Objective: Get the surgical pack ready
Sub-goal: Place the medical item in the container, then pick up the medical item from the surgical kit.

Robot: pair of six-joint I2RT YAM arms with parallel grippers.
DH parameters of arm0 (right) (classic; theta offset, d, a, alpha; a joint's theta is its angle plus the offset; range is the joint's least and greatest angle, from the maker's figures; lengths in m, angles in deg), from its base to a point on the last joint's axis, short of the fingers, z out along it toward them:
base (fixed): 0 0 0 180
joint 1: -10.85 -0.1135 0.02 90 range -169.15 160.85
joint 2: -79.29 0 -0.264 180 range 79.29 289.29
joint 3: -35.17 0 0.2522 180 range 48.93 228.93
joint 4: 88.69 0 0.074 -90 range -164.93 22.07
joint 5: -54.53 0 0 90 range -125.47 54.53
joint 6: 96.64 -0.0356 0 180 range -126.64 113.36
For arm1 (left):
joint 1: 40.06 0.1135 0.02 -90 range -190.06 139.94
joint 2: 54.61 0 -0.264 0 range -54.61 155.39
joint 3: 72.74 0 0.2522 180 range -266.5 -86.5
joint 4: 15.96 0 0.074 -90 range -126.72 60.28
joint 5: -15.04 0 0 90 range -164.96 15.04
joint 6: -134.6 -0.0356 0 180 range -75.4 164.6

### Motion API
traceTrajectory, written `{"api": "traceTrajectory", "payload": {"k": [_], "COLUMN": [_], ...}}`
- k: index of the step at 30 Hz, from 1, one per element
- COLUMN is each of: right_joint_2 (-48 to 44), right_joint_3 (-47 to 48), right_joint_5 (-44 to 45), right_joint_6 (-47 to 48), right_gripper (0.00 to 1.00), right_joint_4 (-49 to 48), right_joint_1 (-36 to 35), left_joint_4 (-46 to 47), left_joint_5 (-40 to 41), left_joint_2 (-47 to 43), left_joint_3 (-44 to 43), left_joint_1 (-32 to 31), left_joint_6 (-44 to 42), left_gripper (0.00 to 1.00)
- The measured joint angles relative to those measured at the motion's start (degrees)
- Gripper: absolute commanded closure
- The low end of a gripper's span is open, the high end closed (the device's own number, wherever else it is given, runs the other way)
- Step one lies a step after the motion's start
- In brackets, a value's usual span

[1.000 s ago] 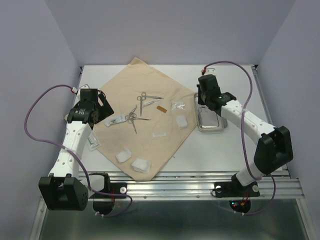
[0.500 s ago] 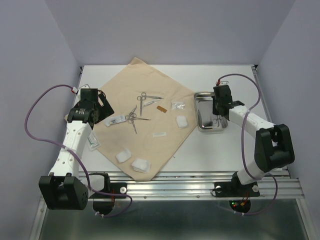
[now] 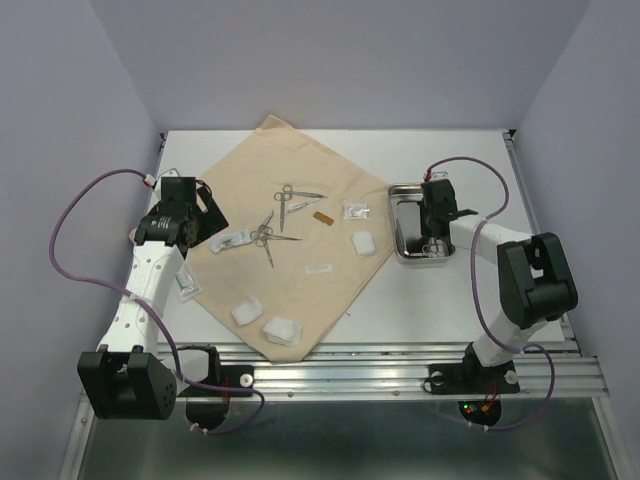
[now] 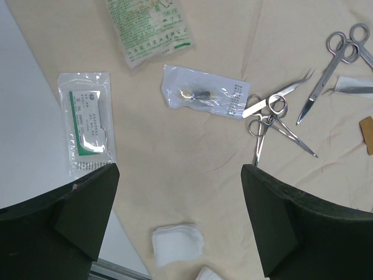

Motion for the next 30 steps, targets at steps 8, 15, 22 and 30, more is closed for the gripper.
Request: {"api": "traceTrajectory", "payload": {"k": [8,15,22,30], "right_joint_2": [0.4,-1.5,-6.8,-7.2], "right_joint_3": [-1.0,-0.9,2.0,6.6], "right_joint_5": [0.5,0.4,-2.8,-2.6], "right_joint_6": [0.6,0.7,-0.7,-5.6], "right_gripper": [0.58,0.57,0.54,0.54], "right_joint_4": [-1.7,-1.6,1.6,4.4], "right_joint_1": [0.2,0.2,-0.8,-11.0], "left_joint_4": [0.0,0.1,1.2,4.9], "left_joint_5": [0.0,-0.2,-2.1,-6.0], "left_joint_2": [0.0,0.0,0.0,1.2], "left_joint_3": [0.0,0.0,0.1,1.8], "left_joint_1": [0.0,0.0,0.0,-2.9], "left_joint_6": [0.0,0.0,-0.6,-2.6], "left_gripper": [0.01,0.01,0.01,0.07]}}
